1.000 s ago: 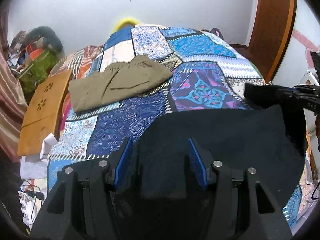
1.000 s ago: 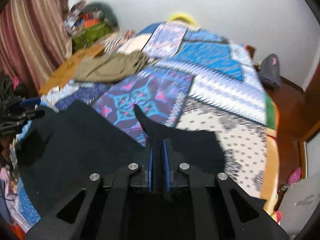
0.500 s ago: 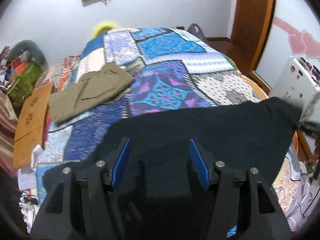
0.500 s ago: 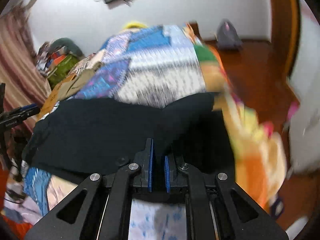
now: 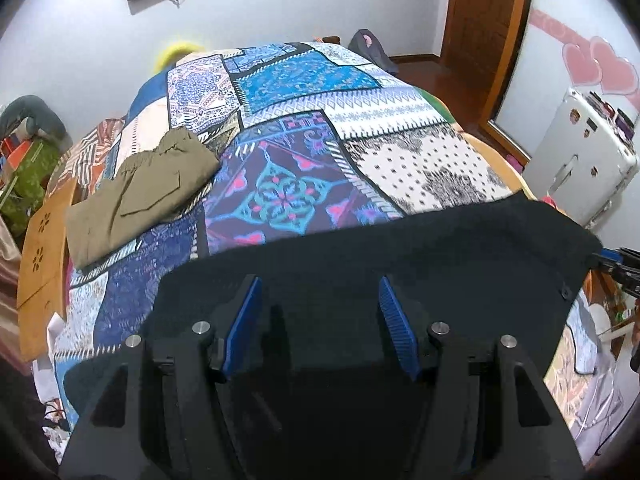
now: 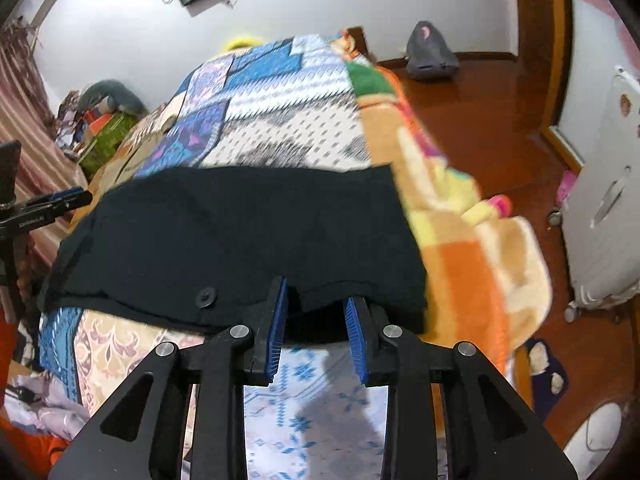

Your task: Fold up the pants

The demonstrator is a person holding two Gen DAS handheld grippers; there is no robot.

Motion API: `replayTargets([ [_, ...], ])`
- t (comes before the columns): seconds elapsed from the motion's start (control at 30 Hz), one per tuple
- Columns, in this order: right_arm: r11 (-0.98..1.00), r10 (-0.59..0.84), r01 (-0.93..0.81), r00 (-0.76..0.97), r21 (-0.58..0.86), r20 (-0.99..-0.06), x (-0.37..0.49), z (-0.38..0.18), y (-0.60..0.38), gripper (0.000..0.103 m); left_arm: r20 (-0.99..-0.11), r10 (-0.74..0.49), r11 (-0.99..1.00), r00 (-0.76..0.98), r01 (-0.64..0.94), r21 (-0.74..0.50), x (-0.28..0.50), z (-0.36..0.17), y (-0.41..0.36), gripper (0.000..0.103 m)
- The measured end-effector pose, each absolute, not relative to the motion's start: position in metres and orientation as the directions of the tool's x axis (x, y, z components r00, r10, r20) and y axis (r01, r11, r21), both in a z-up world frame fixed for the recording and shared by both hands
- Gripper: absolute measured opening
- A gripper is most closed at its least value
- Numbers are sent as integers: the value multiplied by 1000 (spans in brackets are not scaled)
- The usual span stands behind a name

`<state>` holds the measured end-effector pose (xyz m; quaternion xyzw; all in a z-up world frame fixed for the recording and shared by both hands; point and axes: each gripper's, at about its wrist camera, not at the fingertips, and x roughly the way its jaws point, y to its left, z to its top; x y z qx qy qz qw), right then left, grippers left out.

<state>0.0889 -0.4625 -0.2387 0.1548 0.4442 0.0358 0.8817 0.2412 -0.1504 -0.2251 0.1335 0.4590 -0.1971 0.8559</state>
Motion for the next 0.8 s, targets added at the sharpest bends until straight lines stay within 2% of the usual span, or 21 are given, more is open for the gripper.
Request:
replayTargets([
  [0.13, 949, 150, 120, 640, 291, -754, 94, -228, -482, 32, -849, -221, 879, 481, 475, 39, 267, -226, -152, 59],
  [0.17, 950, 139, 127, 645, 286, -751, 95, -227, -484, 34, -851, -222, 876, 475, 481, 40, 273, -227, -154, 55],
  [0.33, 957, 126, 121, 650, 265, -750, 125, -227, -491, 36, -873, -228, 831, 431, 553, 56, 293, -241, -171, 54],
  [0.5, 961, 149, 92, 624, 262, -767, 161, -243, -494, 39, -901, -173, 783, 399, 610, 120, 303, -266, -187, 55],
  [0.67, 965, 165, 81, 553, 249, -816, 193, -275, -493, 39, -907, -193, 778, 375, 622, 91, 305, -280, -186, 55],
  [0.73, 966, 170, 72, 540, 247, -824, 200, -283, -493, 39, -904, -209, 772, 374, 630, 82, 303, -280, -184, 52],
  [0.8, 969, 175, 58, 530, 241, -830, 207, -289, -492, 39, -906, -238, 766, 350, 641, 46, 302, -280, -184, 37],
])
